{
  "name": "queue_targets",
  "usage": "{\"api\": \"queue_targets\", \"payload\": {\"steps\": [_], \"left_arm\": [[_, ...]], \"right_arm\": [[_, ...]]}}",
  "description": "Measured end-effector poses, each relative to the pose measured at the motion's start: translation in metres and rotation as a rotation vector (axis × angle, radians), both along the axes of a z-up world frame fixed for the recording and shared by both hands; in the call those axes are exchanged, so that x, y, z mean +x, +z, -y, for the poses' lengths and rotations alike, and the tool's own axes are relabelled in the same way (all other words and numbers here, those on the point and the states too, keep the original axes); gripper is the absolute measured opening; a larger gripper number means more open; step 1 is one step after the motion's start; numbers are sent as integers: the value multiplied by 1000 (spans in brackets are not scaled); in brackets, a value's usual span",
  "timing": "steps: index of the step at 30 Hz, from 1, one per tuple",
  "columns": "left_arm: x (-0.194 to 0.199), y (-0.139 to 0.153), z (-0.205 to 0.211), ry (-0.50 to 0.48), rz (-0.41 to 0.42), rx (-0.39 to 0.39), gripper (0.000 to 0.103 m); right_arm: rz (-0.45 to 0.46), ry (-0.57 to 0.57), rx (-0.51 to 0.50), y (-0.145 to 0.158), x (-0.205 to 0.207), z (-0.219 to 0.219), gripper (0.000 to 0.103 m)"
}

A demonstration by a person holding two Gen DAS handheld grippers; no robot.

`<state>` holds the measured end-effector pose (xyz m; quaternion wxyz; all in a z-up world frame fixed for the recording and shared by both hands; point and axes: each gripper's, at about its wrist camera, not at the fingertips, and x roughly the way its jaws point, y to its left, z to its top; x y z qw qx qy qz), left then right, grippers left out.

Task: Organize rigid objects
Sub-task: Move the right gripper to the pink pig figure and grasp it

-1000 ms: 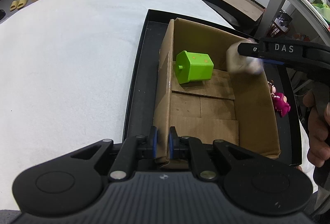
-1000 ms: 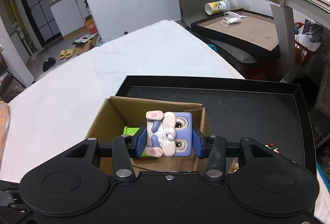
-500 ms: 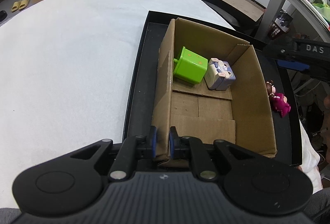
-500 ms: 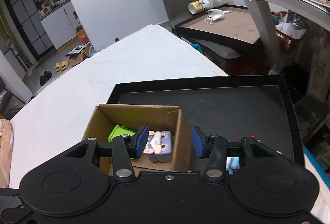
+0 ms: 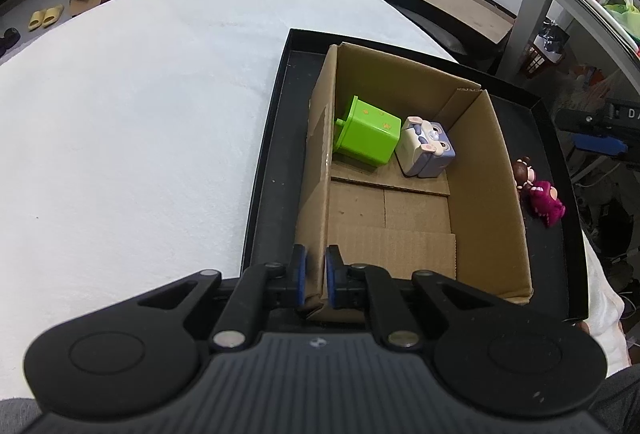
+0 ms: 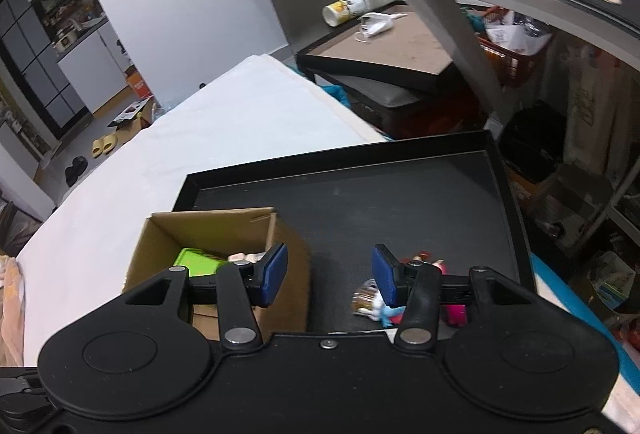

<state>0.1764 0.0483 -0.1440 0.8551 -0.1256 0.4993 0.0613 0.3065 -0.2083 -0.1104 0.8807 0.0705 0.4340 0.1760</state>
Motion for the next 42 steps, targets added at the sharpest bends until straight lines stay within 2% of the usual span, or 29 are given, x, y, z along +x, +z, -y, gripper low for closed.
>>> {"api": "queue_targets", "payload": {"steps": [4,13,17,20,23,32,37,42], "left_arm": [[0,0,1,6,-3,3,9],[0,-1,3,15,-11,12,9],[1,-1,5,17,-12,21,9],[1,-2,6,22,-12,23,9],[0,-2,7,25,-11,26,9],[0,-1,8,23,-13,35,9],[0,-1,7,23,-14,34,9],[1,-2,7,23,-13,33,9]], "right_arm": [[-6,-22,-4,-1,2,13,53],[-61,-96,17,-12,11,52,53],[-98,-139,34,-20,16,68,54],[-128,-169,53,-30,20,77,60],[-166,-202,70,-41,25,85,60],[-251,-242,92,-66,36,88,63],[-272,-266,61,-76,40,84,71],[-284,-270,25,-82,41,78,71]]}}
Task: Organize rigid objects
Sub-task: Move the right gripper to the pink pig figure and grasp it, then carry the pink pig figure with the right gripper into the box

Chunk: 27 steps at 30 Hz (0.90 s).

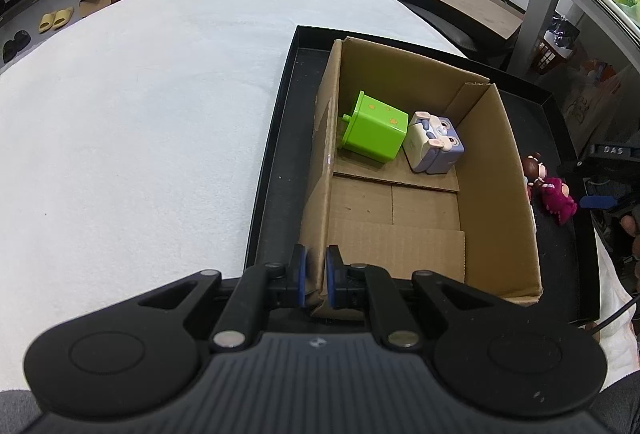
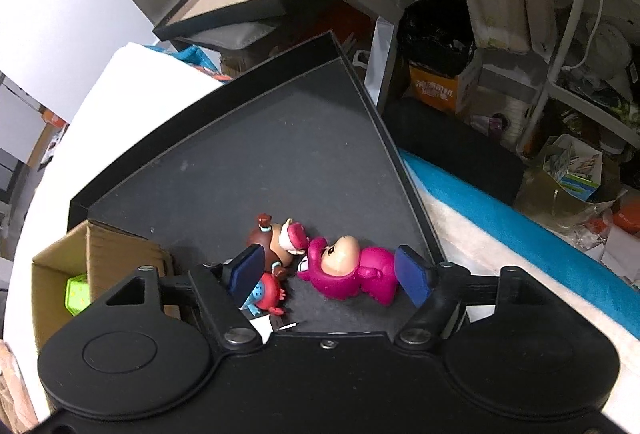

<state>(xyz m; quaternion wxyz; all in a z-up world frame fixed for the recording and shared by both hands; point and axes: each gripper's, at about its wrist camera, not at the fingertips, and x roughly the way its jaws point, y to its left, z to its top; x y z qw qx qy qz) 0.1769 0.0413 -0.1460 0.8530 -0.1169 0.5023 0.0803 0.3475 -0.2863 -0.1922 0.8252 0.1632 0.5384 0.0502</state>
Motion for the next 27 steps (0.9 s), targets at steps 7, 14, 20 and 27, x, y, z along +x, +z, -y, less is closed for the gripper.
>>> {"api": "queue_targets", "payload": {"steps": [7,14,20,27], "left_arm": [[0,-1,-1,0,0,-5,9],[2,-3,0,0,-1,2,9],[2,-3,1,2,-3,8,9],[3,-3,2,3,-5,11,9]], "right_arm": [[-15,-5,-66,-13,3,-11,72],[-35,30,-136,-24,2,-22,51],[43,62,-116,-2,-7,-26,50],[120,74,-53,23,-17,-21,50]]}}
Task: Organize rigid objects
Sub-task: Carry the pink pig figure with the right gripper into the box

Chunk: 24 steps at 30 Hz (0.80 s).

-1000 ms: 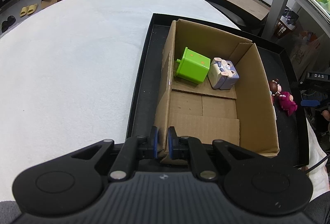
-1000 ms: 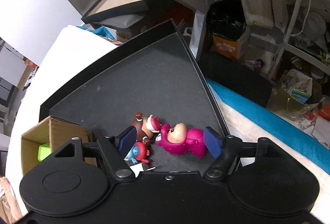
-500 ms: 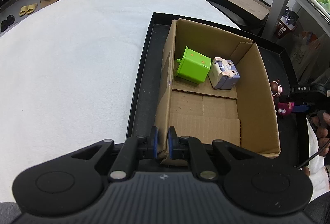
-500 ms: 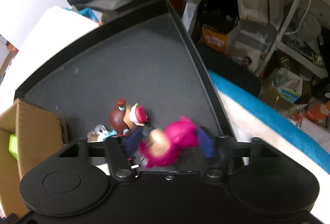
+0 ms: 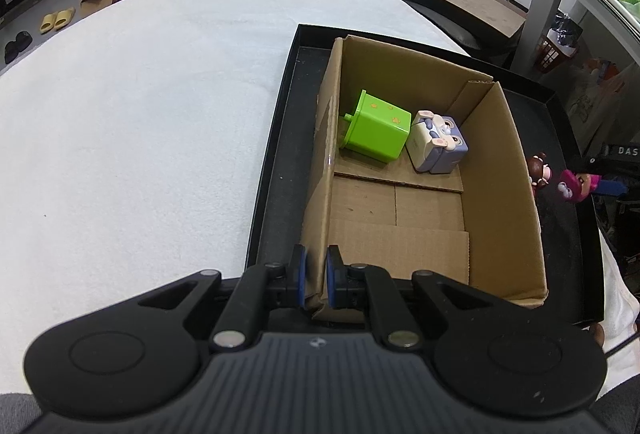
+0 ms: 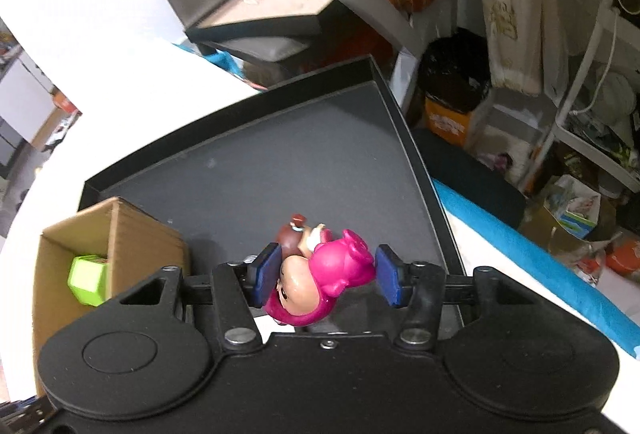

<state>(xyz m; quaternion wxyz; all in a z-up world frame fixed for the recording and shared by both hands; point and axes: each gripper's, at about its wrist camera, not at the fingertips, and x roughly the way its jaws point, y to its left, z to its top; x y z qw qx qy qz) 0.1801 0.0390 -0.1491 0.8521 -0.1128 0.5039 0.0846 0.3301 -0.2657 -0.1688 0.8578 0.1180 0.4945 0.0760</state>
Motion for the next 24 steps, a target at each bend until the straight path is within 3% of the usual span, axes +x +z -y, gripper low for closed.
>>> {"api": "queue_targets", "payload": {"steps": [12,24], "left_arm": [[-2,3,-1,-4,6,-4,9],[-5,7,-3,-6,19,-14,9]], "right_arm": [[110,80,39,37,-18,-8,50],[182,230,80,64,-41,-56,50]]}}
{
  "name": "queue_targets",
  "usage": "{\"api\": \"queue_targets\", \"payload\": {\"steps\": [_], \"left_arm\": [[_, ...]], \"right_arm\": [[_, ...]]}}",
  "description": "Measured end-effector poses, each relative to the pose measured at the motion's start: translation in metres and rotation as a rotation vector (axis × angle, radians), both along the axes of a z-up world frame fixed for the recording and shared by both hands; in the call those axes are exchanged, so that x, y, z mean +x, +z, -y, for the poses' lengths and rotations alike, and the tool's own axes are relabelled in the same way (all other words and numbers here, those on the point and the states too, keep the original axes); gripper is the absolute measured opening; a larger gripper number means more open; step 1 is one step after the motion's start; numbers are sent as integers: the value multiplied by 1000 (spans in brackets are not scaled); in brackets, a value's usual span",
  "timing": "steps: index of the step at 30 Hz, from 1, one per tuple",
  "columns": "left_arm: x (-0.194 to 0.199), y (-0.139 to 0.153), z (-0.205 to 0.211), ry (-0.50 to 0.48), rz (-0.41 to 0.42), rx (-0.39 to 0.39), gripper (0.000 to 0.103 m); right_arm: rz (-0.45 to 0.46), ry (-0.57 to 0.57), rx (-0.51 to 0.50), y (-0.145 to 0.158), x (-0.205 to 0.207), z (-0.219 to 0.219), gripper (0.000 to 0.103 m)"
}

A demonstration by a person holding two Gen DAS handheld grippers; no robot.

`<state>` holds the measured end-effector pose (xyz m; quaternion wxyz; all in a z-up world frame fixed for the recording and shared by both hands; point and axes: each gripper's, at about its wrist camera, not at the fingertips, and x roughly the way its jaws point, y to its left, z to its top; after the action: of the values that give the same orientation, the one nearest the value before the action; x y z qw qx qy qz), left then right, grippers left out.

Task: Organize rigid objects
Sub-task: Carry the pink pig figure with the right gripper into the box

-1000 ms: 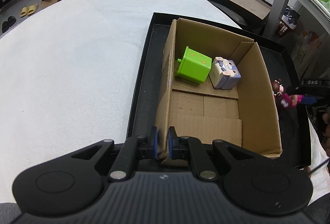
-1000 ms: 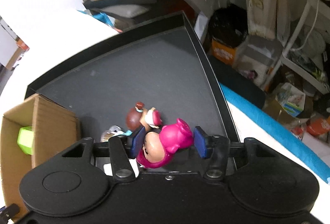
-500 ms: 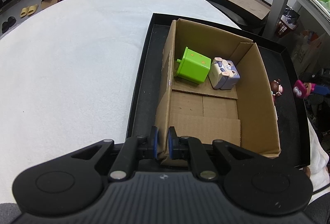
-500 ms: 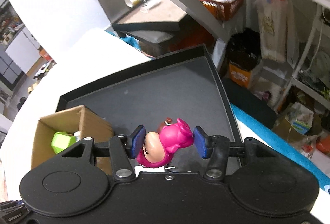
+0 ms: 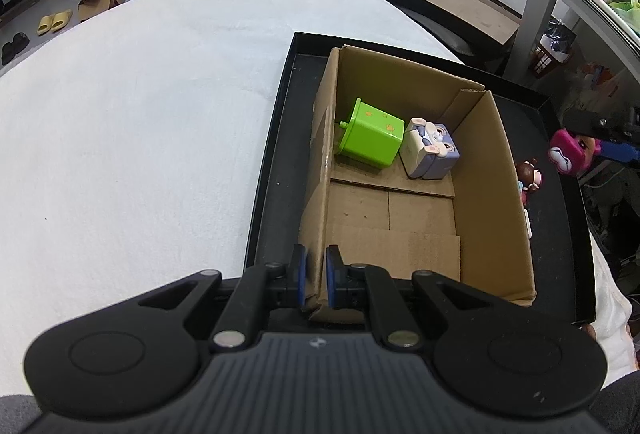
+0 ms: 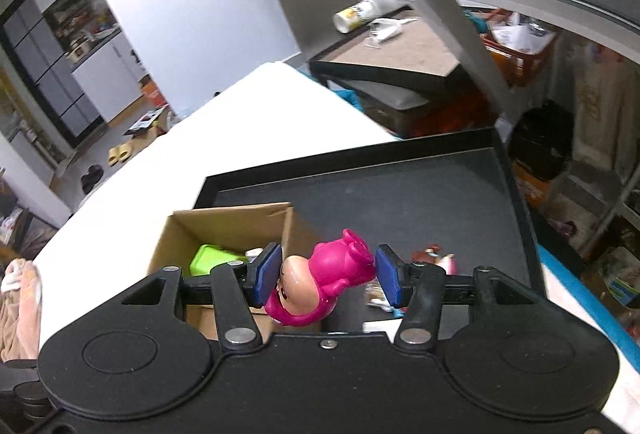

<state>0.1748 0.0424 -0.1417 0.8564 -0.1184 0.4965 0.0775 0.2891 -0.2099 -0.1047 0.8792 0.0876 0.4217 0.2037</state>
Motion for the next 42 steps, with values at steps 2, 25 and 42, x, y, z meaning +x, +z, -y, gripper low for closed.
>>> {"api": "queue_targets", "payload": {"steps": [2,25,42], "left_arm": [[0,0,-1,0,-1,-6,9],[-3,-5,-11,-2,8,-63,9],[-4,-4,-16,-12,10,-83,10]], "right_arm": [[9,16,6,3,-2,-6,50],[-21,182,-15,-10,-23,-88,51],[-83,194,-22,-38,-19,-117,51]]}}
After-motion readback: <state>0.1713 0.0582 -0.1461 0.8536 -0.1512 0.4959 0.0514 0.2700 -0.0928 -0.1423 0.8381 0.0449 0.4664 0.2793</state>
